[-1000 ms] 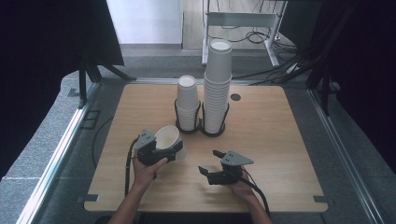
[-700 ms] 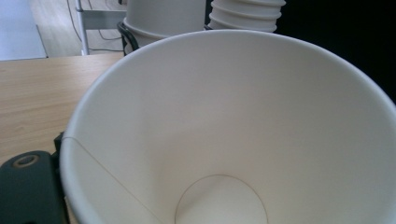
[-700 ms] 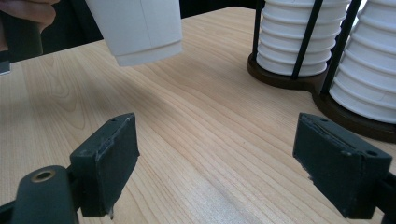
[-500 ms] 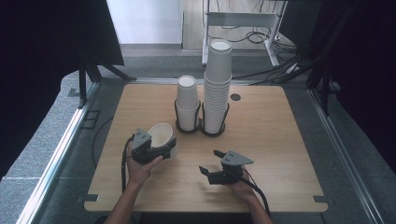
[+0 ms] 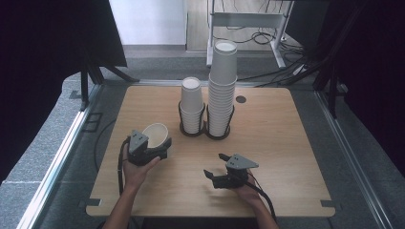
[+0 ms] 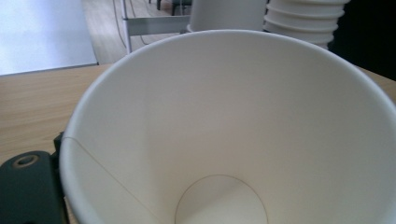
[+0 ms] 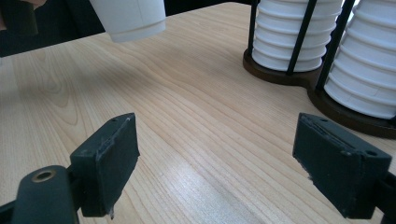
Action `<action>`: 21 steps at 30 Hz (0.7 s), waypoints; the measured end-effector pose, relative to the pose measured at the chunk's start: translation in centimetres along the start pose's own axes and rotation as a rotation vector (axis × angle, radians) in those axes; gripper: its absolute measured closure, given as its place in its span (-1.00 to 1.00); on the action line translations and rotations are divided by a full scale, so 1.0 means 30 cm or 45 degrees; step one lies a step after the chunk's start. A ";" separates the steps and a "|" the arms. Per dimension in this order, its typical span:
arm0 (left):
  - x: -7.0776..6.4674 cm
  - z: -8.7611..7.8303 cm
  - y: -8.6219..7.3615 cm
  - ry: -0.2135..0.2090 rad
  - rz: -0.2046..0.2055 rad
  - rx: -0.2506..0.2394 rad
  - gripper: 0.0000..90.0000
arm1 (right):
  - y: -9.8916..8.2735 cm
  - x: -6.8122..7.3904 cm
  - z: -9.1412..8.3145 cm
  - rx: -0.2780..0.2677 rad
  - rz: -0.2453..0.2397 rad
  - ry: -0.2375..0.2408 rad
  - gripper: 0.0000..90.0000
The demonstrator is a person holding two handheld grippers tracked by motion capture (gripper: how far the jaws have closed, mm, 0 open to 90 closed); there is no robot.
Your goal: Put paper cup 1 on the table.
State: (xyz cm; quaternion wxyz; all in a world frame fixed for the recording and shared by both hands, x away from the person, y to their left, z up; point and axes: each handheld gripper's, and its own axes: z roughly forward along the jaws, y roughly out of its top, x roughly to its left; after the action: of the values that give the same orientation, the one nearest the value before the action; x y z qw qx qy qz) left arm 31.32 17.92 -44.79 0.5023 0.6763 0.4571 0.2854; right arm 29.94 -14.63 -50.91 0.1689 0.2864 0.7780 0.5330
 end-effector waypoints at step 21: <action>0.115 0.031 -0.044 0.259 -0.003 0.137 -0.74 | -0.009 -0.001 0.003 0.029 -0.002 -0.010 -0.68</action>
State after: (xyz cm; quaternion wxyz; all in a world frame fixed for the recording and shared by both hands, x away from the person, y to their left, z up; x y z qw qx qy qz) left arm 33.10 20.75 -46.59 0.4167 0.6691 0.5212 0.3270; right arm 29.94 -14.66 -51.19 0.1692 0.2897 0.7837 0.5227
